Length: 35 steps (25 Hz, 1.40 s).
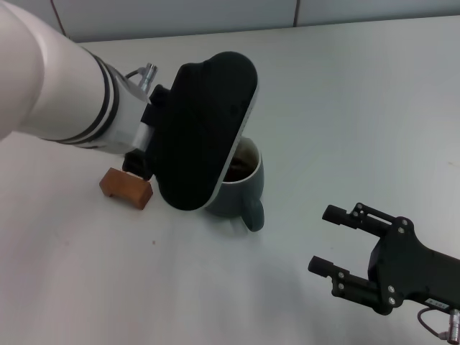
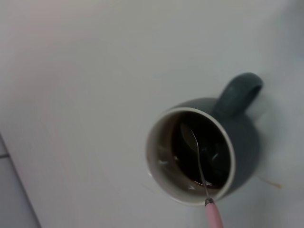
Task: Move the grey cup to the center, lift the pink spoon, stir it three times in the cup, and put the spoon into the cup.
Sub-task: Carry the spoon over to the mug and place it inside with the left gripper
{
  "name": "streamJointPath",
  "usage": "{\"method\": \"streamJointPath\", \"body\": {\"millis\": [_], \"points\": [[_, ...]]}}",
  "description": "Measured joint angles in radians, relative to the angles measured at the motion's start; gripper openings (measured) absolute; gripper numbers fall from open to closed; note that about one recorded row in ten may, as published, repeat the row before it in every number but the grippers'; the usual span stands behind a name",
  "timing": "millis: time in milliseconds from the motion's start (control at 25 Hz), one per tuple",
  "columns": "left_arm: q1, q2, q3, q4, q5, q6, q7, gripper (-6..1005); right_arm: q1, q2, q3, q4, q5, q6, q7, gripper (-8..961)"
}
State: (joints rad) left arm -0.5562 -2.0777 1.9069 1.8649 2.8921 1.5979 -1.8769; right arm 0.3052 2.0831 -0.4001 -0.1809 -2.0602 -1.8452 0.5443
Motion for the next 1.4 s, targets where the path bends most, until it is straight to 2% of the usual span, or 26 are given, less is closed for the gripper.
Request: {"method": "streamJointPath", "body": {"millis": [400,1000,1080,1240,1400], "points": [[-0.006,-0.002,0.037,-0.004,-0.004,-0.059,-0.015,131,0.002,0.000,-0.001,0.000,-0.001,0.000,0.001,711],[0.001,0.000,0.012,0.005,-0.002,0.022,-0.008,130,0.010,0.000,-0.002,0.000,-0.003,0.000,0.006,711],[-0.007,0.002,-0.013,-0.004,-0.001,-0.025,-0.006,130,0.010,0.000,-0.003,0.000,-0.003,-0.001,0.006,711],[-0.009,0.000,-0.007,-0.011,-0.001,-0.062,-0.006,130,0.011,0.000,-0.003,0.000,-0.003,-0.001,0.006,711],[-0.011,-0.001,0.012,-0.009,-0.002,-0.055,-0.006,131,0.011,-0.001,-0.003,0.000,-0.003,-0.004,0.006,711]]}}
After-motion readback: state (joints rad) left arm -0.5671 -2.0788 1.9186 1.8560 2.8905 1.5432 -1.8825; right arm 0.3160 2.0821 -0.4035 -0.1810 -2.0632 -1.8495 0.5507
